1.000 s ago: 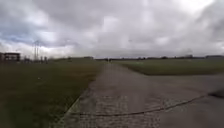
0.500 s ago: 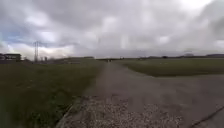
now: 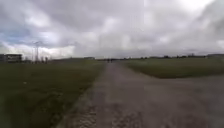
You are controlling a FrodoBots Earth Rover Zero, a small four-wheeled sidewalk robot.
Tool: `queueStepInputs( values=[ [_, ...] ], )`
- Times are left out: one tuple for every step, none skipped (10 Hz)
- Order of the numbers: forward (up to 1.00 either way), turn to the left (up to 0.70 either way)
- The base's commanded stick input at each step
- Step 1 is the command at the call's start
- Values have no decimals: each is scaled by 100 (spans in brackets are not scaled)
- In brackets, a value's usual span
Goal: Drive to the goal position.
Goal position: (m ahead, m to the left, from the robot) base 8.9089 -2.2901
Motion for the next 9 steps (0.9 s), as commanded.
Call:
queueStepInputs(
  values=[
    [100,0],
    [100,0],
    [100,0],
    [100,0],
    [100,0],
    [100,0],
    [100,0],
    [100,0],
    [100,0]
  ],
)
